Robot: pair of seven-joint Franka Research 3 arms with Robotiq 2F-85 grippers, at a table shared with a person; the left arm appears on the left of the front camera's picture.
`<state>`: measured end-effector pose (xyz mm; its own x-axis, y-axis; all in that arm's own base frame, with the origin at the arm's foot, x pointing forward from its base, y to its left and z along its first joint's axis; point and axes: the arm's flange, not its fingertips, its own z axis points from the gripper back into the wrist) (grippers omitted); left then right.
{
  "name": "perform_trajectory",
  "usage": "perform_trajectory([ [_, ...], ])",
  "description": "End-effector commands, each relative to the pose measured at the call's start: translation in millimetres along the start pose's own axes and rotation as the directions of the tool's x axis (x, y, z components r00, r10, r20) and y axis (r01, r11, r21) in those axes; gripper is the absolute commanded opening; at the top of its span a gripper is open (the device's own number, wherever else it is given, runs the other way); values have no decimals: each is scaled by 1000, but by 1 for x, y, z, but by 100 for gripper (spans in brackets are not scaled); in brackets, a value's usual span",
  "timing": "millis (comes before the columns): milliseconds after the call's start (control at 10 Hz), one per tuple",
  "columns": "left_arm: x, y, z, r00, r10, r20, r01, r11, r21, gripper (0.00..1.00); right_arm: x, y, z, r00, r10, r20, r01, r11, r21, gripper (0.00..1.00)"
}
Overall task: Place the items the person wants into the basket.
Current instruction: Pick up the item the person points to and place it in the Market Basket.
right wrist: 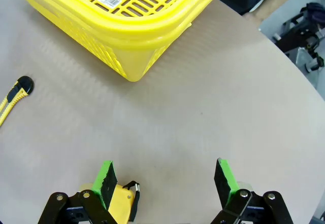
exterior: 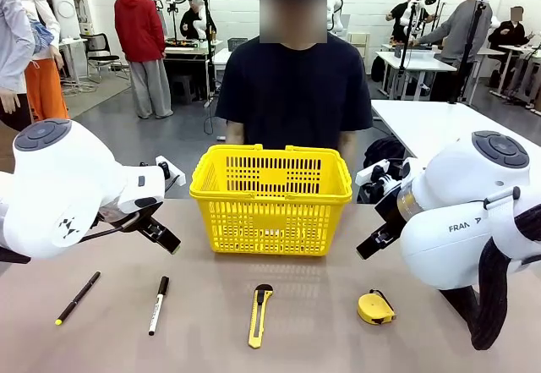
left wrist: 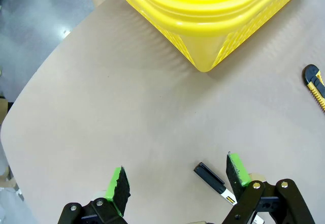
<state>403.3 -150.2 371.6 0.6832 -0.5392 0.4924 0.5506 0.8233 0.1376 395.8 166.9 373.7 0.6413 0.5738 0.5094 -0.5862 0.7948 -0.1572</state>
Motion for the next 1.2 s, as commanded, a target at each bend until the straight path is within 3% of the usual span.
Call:
perform_trajectory([
  [0, 0, 0, 0, 1000, 0, 0, 0, 1000, 0, 100, 0, 0, 0, 1000, 0, 0, 0, 1000, 0, 100],
  [300, 0, 0, 0, 1000, 0, 0, 0, 1000, 0, 100, 0, 0, 0, 1000, 0, 0, 0, 1000, 0, 100],
  [500, 2, 11, 128, 998, -26, 54, 24, 999, 44, 100, -8, 7, 123, 997, 74, -5, -74, 996, -47, 100],
  [700, 14, 20, 220, 997, -65, 43, 59, 991, 119, 100, -7, 1, 226, 999, 41, 9, -39, 990, -134, 100],
  [900, 35, 20, 273, 996, -87, 32, 80, 982, 174, 100, 16, 5, 319, 998, 15, 55, -3, 977, -214, 100],
  [1100, 49, 19, 312, 994, -96, 54, 84, 979, 184, 100, 32, 16, 361, 997, -4, 81, 24, 966, -256, 100],
])
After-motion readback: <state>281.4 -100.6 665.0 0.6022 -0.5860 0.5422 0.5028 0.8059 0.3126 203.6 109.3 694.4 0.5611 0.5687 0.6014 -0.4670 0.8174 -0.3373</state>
